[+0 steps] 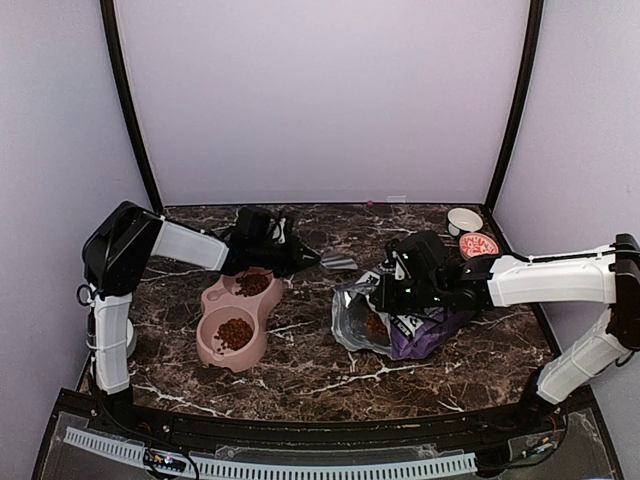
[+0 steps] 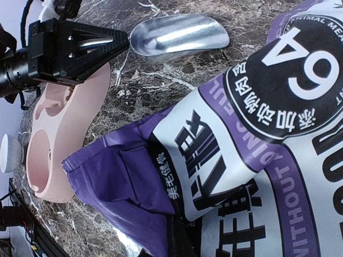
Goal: Serve the pet food
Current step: Place the spatula at the center of the board.
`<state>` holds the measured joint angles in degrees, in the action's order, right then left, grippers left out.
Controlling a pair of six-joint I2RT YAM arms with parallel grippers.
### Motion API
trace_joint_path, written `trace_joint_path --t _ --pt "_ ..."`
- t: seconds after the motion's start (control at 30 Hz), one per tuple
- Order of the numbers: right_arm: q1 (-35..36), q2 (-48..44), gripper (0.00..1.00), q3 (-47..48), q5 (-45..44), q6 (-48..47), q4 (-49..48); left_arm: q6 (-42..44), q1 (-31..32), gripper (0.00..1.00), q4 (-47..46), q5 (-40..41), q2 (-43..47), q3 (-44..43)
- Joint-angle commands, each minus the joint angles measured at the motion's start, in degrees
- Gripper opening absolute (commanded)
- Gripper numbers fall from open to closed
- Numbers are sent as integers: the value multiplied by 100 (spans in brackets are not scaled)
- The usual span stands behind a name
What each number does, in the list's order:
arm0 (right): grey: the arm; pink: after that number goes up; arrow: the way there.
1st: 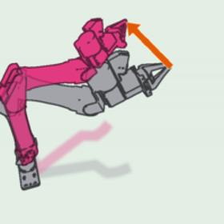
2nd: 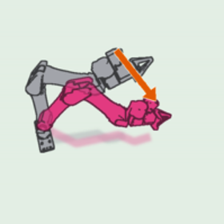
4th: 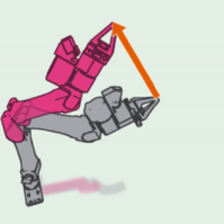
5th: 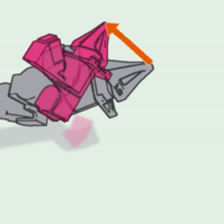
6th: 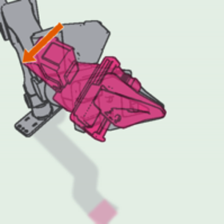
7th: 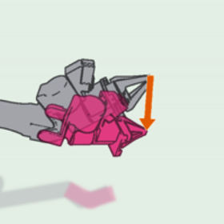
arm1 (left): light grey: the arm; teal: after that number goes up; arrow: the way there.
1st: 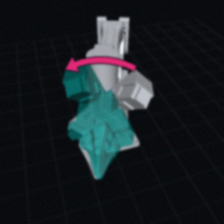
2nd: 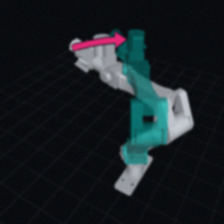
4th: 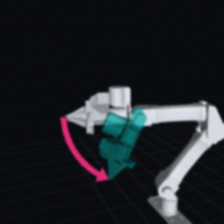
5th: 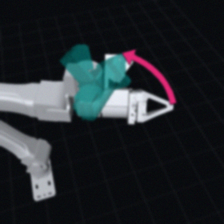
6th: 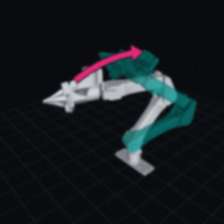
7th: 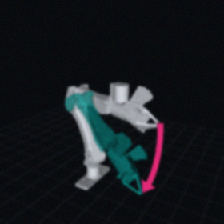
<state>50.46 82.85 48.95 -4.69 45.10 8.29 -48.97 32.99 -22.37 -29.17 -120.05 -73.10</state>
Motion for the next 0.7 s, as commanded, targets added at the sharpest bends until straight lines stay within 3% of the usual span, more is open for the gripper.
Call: trace_joint_path --t 0.0,0.43,0.67 --pt "-124 -92 0 -115 -234 -19 345 -117 55 1 -416 16 -79 -31" --pt "-119 -96 0 -175 -227 15 311 -175 167 10 -819 81 -300 402" --pt "-121 -107 0 -162 -221 33 321 -119 190 34 -852 170 -287 507"
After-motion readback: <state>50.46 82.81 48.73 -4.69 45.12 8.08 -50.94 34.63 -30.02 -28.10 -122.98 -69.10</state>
